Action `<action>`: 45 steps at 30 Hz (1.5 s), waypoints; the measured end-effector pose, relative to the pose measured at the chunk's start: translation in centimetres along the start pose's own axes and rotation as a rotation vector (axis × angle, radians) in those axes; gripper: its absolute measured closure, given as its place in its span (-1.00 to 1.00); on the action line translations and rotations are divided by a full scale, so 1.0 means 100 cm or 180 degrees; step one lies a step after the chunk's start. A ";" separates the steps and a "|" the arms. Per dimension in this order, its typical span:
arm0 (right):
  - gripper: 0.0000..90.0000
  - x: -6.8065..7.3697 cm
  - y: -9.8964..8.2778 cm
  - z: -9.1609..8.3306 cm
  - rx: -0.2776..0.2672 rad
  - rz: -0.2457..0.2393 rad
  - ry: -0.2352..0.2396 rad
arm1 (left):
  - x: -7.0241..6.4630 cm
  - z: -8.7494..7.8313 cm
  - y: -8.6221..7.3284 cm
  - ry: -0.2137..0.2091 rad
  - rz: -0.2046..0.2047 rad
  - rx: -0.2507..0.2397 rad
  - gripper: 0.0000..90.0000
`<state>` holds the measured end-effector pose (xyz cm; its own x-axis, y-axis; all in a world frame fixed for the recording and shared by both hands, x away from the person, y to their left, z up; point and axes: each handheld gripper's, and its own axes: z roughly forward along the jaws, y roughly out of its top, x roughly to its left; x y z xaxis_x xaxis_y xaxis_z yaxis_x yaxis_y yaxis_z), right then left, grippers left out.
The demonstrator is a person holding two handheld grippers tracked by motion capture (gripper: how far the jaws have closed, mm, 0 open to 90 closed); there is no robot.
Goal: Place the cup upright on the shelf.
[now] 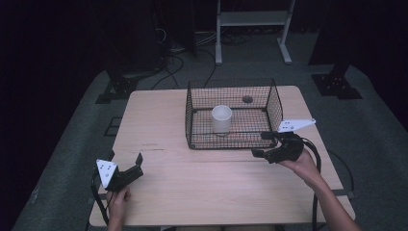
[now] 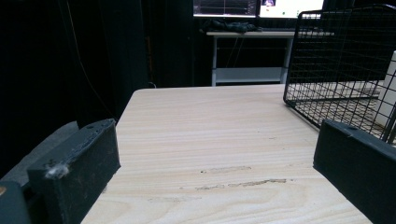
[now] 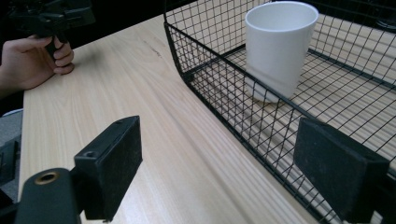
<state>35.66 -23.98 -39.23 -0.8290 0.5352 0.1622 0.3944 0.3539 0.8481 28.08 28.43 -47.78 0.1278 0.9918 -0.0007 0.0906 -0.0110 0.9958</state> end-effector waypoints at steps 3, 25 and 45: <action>-0.68 0.002 -0.006 0.000 0.0021 0.0041 0.0034 | 0.000 0.000 0.000 0.0001 0.0003 -0.0002 -1.00; -0.67 0.022 -0.036 0.000 -0.0004 0.0001 -0.0066 | -0.001 0.000 0.000 0.0007 0.0010 -0.0004 -1.00; -0.66 0.038 -0.081 -0.006 -0.0342 0.0149 -0.0326 | 0.000 0.000 0.000 0.0007 0.0012 -0.0004 -1.00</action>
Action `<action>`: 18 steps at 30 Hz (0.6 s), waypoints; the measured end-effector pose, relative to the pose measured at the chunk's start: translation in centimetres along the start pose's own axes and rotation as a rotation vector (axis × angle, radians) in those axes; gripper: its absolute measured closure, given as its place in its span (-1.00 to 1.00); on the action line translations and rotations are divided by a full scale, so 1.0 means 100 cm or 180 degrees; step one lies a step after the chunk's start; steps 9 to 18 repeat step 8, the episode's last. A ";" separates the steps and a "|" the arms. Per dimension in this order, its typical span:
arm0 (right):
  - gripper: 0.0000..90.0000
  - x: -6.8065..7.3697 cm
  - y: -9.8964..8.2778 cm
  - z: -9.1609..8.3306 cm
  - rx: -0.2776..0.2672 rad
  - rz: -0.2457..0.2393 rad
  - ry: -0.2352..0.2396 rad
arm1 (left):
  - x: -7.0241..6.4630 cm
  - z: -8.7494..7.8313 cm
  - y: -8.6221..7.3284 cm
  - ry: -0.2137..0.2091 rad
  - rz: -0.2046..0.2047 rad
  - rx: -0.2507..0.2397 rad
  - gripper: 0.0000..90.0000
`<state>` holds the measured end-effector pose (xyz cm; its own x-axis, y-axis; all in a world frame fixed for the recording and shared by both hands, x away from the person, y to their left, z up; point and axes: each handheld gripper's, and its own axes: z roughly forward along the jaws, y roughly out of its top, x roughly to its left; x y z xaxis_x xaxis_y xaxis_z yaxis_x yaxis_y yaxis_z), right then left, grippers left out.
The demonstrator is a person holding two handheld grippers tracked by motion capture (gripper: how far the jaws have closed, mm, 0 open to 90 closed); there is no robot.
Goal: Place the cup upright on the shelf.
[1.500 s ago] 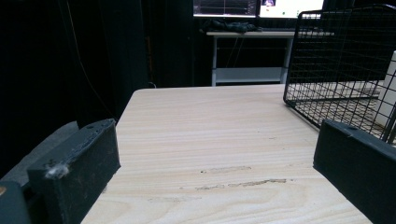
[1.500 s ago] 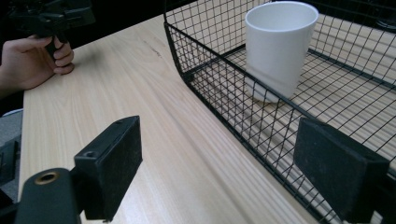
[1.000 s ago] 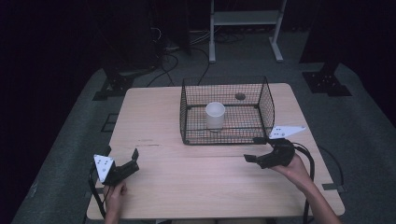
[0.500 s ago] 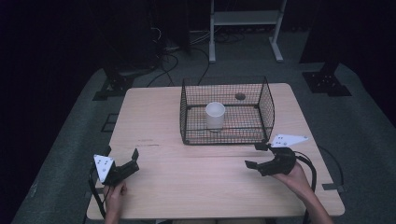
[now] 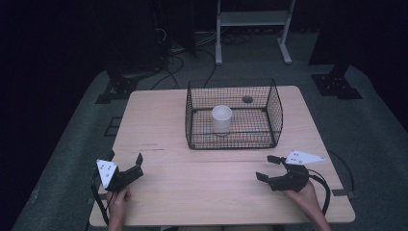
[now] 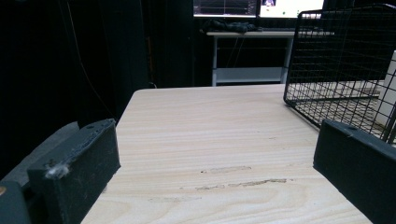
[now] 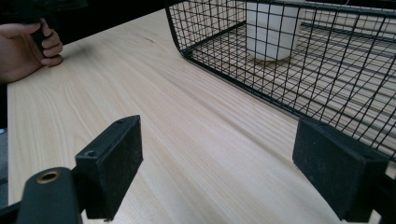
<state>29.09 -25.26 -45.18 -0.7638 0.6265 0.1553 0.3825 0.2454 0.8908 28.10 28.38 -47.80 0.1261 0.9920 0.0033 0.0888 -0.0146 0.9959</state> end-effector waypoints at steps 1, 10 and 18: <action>-0.67 0.002 -0.001 0.000 0.0051 -0.0060 -0.0029 | 0.000 0.000 0.000 0.0002 -0.0004 0.0002 -1.00; -0.68 0.004 -0.013 0.000 -0.0032 0.0055 0.0007 | 0.000 0.000 0.000 0.0010 0.0020 0.0008 -1.00; -0.68 0.004 -0.013 0.000 -0.0032 0.0055 0.0007 | 0.000 0.000 0.000 0.0010 0.0020 0.0008 -1.00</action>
